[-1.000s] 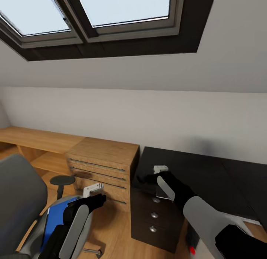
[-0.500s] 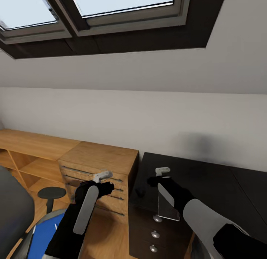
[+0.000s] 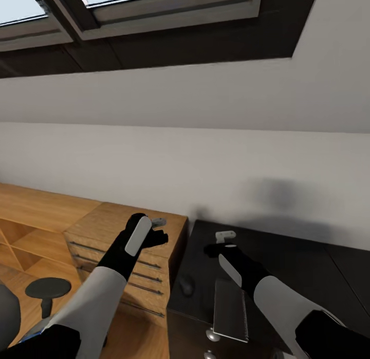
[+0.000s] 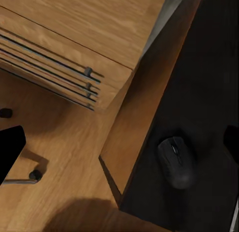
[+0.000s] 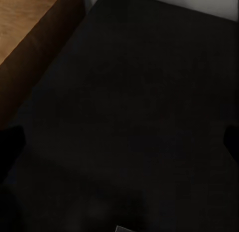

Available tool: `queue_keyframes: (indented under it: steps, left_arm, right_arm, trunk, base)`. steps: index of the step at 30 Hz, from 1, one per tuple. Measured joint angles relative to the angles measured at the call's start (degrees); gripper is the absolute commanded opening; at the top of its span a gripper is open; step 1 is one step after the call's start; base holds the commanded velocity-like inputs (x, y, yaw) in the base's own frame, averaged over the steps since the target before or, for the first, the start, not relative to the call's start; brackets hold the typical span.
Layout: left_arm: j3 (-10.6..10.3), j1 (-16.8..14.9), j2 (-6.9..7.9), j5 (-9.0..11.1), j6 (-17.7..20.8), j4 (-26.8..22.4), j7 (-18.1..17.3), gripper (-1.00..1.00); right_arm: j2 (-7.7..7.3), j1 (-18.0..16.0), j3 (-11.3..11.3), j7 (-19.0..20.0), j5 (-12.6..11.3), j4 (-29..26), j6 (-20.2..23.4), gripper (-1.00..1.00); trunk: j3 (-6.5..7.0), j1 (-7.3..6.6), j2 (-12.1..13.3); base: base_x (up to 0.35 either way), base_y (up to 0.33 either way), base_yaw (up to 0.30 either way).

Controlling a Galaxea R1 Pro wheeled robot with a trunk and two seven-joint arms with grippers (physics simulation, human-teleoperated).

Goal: In the bedroom, organize the workspace by keeping the computer under the desk, ensuring the monitor is on the desk, placing the keyboard on the desk next to the monitor, placing the mouse on the desk next to the keyboard, moving the folder from the swivel chair onto the desk next to the mouse, stacking the notebook on top of the folder with the pen on top of the notebook, and positioning the swivel chair next to the desk.

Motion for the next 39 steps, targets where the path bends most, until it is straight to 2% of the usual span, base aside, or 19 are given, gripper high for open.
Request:
queue_keyframes:
  steps: [8,13,22,33,36,38,39]
  left_arm:
    - [0.49,-0.88,0.00,0.84,-0.36,-0.09,0.01,1.00]
    - [0.61,-0.95,0.03,0.89,-0.39,-0.30,0.03,1.00]
    - [0.47,-0.95,0.03,0.97,-0.40,-5.69,0.03,1.00]
    - [2.02,-0.96,1.41,1.00,-0.40,-5.86,-0.02,1.00]
    - [2.17,-0.95,1.73,1.01,-0.38,-5.82,-0.01,1.00]
    - [2.23,-0.96,2.01,1.02,-0.38,-5.80,0.01,1.00]
    - [2.26,-0.96,2.23,1.05,-0.34,-5.71,-0.03,1.00]
  right_arm:
    - [0.15,0.00,-0.02,-0.19,-0.44,-0.42,0.16,1.00]
    - [0.90,0.00,0.03,-0.31,-0.59,-0.46,0.43,1.00]
    - [1.33,0.00,-0.10,-0.35,-0.96,-0.30,0.63,1.00]
    - [1.44,0.13,-0.05,-0.18,-1.54,2.10,1.96,1.00]
    - [2.42,0.18,0.00,0.05,-1.58,2.44,3.15,1.00]
    - [3.95,0.22,-0.04,0.15,-1.55,3.17,4.19,1.00]
    - [5.31,0.25,0.03,0.19,-1.60,4.99,5.33,1.00]
  trunk:
    - [0.00,0.01,0.01]
    - [0.00,0.01,0.01]
    - [0.00,0.01,0.01]
    - [0.00,0.01,0.01]
    - [0.00,0.01,0.01]
    - [0.00,0.01,0.01]
    - [-0.01,0.01,0.01]
  base:
    - [0.033,-0.018,0.009]
    - [0.002,-0.001,0.194]
    - [0.000,0.000,0.253]
    - [0.000,0.000,0.036]
    - [0.000,0.000,0.002]
    - [0.000,0.000,0.001]
    - [0.000,0.000,0.000]
